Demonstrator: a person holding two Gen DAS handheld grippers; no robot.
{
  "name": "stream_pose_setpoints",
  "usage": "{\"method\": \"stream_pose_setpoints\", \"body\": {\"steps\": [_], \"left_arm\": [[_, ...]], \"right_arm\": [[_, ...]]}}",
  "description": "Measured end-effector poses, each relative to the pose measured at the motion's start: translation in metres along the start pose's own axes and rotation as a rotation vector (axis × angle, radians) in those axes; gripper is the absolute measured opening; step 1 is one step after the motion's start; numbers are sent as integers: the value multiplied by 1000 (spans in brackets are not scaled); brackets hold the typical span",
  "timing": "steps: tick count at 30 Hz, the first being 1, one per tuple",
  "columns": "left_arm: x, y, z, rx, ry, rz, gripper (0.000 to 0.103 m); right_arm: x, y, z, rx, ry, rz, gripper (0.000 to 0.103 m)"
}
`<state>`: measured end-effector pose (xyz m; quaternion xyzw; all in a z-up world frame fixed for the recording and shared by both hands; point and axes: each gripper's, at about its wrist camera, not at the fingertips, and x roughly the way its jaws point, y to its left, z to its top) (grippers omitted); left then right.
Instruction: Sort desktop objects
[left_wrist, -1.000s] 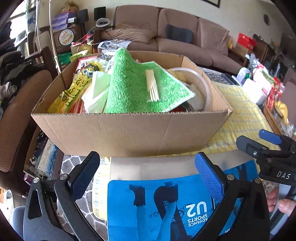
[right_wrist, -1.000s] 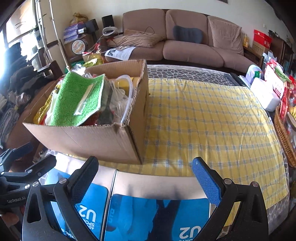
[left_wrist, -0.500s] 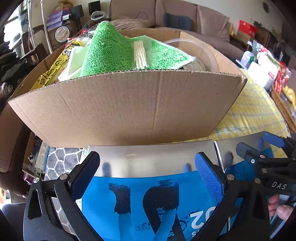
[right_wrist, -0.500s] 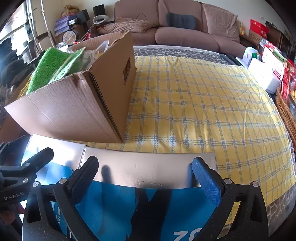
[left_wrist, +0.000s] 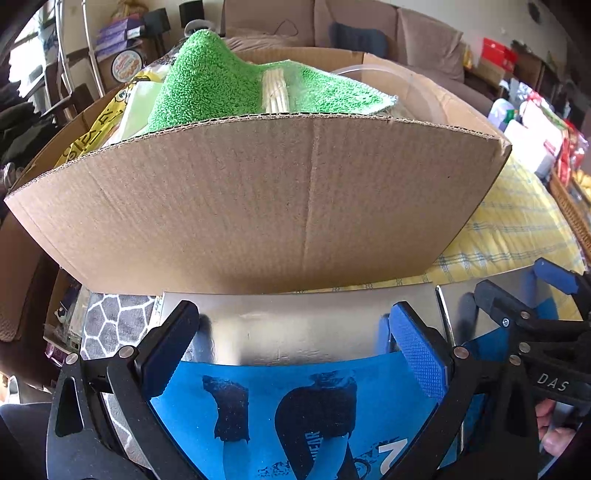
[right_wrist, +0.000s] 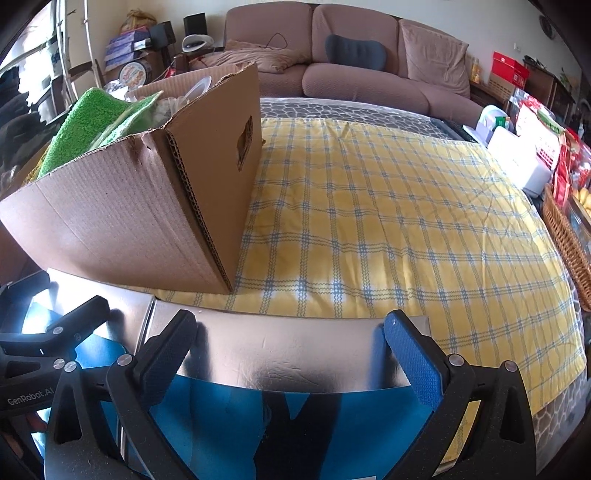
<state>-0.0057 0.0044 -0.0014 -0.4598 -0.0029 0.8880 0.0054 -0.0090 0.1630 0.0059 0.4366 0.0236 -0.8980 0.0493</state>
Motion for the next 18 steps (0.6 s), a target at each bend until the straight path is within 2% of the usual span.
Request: {"method": "stream_pose_setpoints", "body": {"steps": [18], "left_arm": [[-1, 4, -1, -3, -2, -1, 103]], "right_arm": [[0, 0, -1, 1, -5, 1, 103]]}}
